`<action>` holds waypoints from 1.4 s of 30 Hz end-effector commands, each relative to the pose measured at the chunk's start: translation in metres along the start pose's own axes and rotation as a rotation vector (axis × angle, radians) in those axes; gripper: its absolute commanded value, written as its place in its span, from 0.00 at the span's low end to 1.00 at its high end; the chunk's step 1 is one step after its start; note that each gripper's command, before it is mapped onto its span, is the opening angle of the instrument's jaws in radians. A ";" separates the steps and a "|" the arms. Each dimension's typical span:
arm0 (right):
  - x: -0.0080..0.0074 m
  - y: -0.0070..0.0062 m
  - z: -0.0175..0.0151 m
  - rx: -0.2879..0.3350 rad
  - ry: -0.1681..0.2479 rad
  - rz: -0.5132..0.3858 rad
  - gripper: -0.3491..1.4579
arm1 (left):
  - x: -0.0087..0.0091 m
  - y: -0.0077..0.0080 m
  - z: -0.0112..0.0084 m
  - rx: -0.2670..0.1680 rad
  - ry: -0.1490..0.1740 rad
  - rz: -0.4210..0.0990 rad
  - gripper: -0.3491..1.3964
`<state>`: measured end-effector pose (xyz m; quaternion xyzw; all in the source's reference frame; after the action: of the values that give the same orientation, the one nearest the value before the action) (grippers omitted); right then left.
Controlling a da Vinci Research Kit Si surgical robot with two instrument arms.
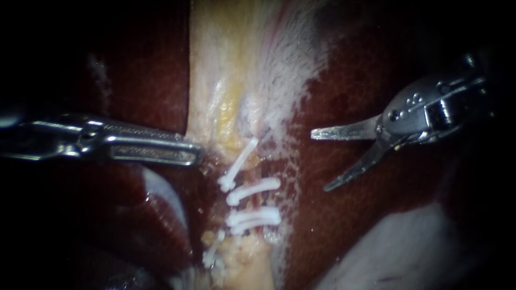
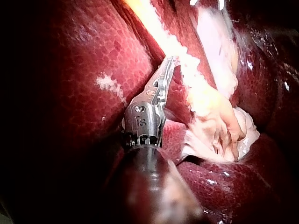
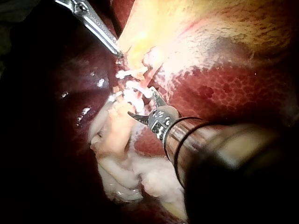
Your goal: Go to the cutting position right tube
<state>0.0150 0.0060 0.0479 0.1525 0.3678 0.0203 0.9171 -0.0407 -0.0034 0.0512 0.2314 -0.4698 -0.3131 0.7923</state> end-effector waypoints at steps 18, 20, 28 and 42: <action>-0.0056 -0.0027 0.0086 0.233 -0.009 0.210 0.89 | -0.0081 -0.0029 -0.0072 -0.014 -0.051 0.012 0.00; -0.0058 -0.0030 0.0095 0.260 -0.019 0.236 0.84 | -0.0086 -0.0036 -0.0077 -0.014 -0.058 0.014 0.00; -0.0051 -0.0028 0.0118 0.311 -0.029 0.297 0.68 | -0.0091 -0.0044 -0.0080 -0.016 -0.061 0.017 0.00; -0.0045 -0.0026 0.0149 0.339 -0.017 0.329 0.50 | -0.0091 -0.0044 -0.0079 -0.016 -0.061 0.017 0.00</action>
<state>0.0218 -0.0012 0.0605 0.3631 0.3278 0.1069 0.8656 -0.0382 0.0006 0.0392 0.2110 -0.4933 -0.3169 0.7821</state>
